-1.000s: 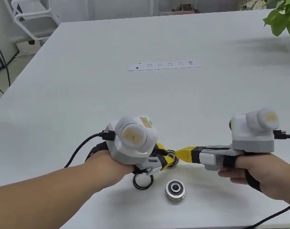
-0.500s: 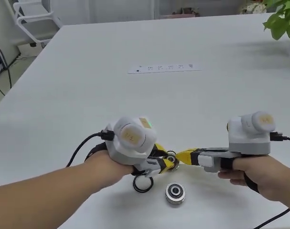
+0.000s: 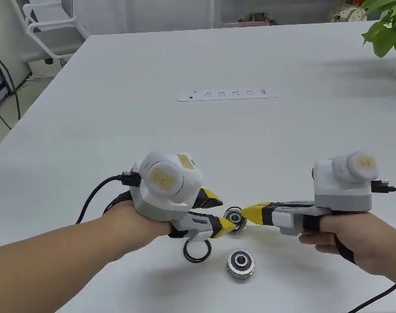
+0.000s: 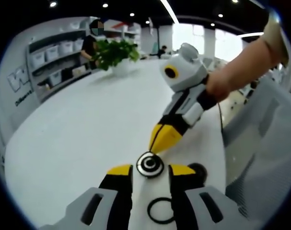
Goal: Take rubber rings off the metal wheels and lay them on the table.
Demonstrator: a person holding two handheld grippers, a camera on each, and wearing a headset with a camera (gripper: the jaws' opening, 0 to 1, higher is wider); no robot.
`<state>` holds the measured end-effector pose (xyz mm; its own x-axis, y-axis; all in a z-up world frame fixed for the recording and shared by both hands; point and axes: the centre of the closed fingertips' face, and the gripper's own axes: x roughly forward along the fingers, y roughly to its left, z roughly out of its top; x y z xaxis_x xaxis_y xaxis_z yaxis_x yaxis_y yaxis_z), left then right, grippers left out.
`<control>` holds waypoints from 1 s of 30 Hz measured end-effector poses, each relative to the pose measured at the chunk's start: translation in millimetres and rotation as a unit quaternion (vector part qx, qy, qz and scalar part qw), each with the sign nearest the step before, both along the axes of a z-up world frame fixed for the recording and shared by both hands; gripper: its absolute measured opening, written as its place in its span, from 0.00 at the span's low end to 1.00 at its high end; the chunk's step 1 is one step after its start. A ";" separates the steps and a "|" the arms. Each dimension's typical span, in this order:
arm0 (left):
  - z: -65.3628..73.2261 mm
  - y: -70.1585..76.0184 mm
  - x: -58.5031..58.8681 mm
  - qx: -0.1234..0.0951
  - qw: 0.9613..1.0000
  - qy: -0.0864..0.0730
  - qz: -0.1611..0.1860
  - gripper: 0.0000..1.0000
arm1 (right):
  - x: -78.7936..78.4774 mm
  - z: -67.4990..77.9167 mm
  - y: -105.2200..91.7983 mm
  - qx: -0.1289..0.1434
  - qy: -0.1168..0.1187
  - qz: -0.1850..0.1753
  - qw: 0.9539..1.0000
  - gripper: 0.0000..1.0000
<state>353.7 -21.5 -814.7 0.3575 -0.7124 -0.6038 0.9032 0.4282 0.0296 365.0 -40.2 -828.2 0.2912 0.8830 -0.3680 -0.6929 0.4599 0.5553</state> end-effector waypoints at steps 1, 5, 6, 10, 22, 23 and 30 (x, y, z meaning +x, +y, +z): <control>2.3 2.1 -0.2 -0.002 1.000 -0.001 0.002 0.31 | -0.2 1.0 0.3 0.001 0.000 0.000 1.000 0.00; 11.1 9.5 -3.3 -0.009 1.000 -0.004 0.006 0.34 | -1.6 3.5 2.5 0.002 -0.002 0.002 1.000 0.00; 12.6 11.2 -4.0 -0.010 1.000 -0.004 0.007 0.35 | -1.9 3.9 2.9 0.002 -0.002 0.003 1.000 0.00; 20.1 18.8 -8.1 -0.017 1.000 -0.007 0.010 0.37 | -4.0 6.0 4.6 0.004 -0.003 0.005 1.000 0.00; 38.3 40.9 -23.1 -0.032 0.999 -0.015 0.019 0.43 | -5.1 18.1 8.2 0.014 -0.007 0.009 1.000 0.00; 39.5 43.9 -24.8 -0.032 0.999 -0.016 0.020 0.43 | -5.6 18.9 9.6 0.015 -0.007 0.011 1.000 0.00; 43.7 62.1 -32.3 -0.034 0.999 -0.017 0.032 0.46 | -12.8 25.1 23.0 0.023 -0.004 0.026 0.999 0.00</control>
